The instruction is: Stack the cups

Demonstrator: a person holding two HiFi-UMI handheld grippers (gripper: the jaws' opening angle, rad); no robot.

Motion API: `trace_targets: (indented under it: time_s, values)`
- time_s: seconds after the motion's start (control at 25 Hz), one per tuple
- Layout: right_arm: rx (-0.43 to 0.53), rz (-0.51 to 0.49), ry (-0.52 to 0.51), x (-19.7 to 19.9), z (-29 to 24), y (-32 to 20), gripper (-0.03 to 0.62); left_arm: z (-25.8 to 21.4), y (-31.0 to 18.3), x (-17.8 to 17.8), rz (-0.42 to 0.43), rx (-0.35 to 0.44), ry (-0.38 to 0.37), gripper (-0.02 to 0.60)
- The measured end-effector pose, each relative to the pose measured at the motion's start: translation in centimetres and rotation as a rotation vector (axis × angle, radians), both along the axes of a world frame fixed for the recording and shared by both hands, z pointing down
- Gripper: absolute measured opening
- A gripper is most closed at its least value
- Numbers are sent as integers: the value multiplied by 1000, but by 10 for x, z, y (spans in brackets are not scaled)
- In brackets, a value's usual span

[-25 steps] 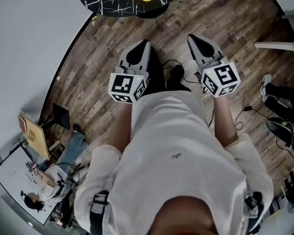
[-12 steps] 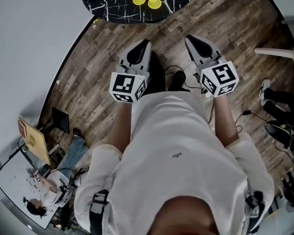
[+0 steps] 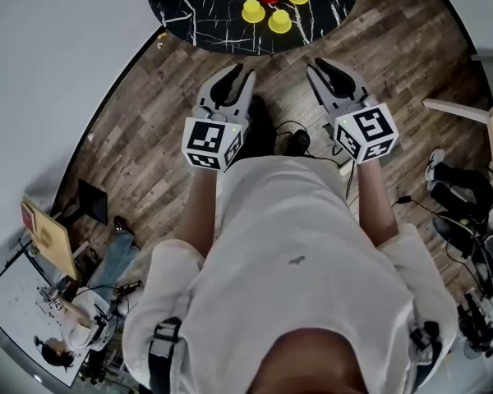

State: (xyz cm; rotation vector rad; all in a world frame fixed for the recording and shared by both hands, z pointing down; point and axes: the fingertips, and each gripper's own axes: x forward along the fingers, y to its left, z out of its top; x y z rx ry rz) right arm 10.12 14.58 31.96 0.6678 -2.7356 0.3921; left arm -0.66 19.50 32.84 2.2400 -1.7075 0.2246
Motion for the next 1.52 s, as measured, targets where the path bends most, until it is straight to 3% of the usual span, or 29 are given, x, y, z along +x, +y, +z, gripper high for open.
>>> trace_targets:
  time_s: [0.64,1.12,1.52]
  values:
    - [9,43,108,-76,15,-44,138,14,-39,-58,93,17,-4,98]
    - [6,113,239,-87,49,-60,176,33,-40,-71,155,-13,17,98]
    - [-9,112,336,-90,95,-85,183,50,-45,-66,194,-65,42,98]
